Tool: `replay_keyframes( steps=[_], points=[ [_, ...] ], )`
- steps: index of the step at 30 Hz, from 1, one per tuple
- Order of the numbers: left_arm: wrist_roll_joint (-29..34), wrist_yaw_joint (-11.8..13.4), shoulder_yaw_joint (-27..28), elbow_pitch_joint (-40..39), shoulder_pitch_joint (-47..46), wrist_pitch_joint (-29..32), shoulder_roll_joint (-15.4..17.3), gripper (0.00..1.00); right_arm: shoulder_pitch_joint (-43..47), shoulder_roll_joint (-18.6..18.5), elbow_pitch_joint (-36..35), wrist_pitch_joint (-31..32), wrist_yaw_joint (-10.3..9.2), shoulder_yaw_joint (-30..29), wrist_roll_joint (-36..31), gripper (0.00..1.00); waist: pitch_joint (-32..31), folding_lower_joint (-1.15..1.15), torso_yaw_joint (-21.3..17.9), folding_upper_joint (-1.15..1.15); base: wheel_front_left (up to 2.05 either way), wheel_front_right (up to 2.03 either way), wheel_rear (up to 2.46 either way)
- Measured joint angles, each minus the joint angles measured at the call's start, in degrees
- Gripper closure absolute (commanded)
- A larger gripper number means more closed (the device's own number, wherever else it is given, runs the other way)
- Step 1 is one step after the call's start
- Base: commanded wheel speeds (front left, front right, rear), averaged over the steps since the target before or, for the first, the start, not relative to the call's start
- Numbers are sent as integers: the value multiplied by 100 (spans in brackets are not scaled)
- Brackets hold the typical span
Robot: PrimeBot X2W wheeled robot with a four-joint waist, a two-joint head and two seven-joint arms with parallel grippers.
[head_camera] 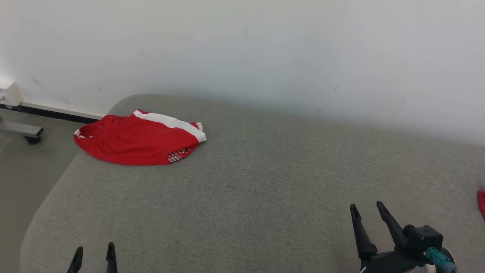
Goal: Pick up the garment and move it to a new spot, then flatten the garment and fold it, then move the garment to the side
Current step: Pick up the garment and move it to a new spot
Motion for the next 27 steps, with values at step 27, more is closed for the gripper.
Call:
replay_keyframes(
  steps=[27],
  points=[
    [81,46,82,-14,-46,0,14,0,-20,149,258,-90,0,248,59,0,73,0,1146,1,0,0,0]
  ],
)
